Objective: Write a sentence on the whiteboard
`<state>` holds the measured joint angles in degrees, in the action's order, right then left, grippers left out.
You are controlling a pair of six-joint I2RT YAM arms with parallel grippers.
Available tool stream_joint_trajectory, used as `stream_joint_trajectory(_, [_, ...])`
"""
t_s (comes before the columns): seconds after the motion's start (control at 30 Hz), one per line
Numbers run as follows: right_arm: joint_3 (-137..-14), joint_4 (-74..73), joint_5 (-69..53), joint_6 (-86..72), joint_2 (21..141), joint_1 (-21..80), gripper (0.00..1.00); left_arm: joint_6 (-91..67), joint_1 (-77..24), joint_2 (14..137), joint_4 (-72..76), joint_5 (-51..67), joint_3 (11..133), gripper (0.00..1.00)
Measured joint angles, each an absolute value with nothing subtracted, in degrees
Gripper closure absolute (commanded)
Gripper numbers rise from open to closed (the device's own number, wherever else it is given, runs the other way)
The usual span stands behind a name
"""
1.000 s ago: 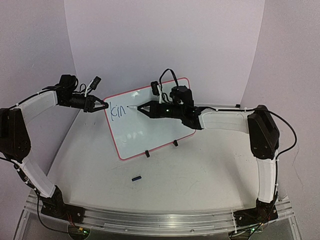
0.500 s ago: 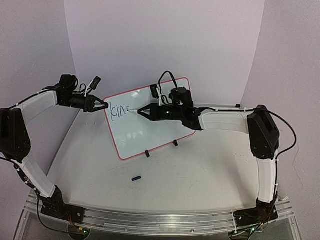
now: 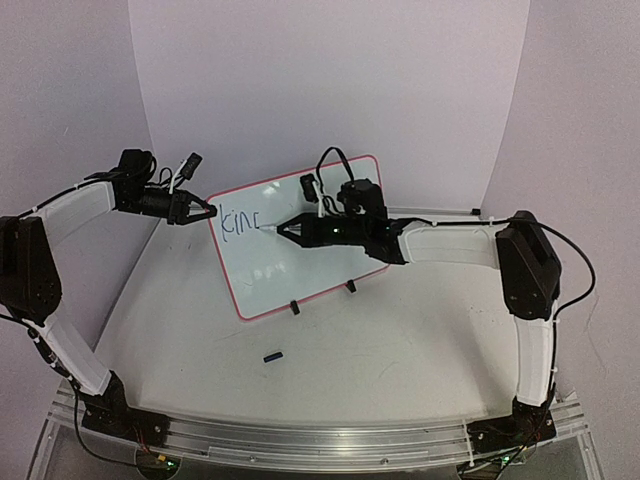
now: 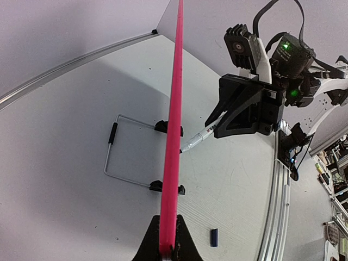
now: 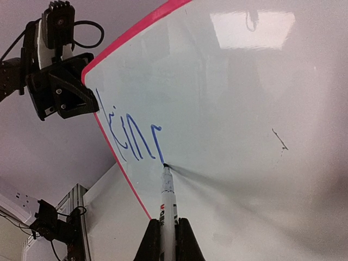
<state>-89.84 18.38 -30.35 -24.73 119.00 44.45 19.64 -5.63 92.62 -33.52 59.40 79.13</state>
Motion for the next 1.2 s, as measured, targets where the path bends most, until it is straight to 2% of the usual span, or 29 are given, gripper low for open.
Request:
stream_joint_trajectory(0.7, [-94.07,17.89,-25.97,-24.32,117.68,43.86,1.00,19.70,-5.65,92.62,-33.54,59.40,79.13,1.00])
stream_joint_trajectory(1.2, [-95.75,18.81,-27.27,-25.52,118.93,43.38,1.00,19.64,-5.63,92.62,-33.61,59.35,79.13,1.00])
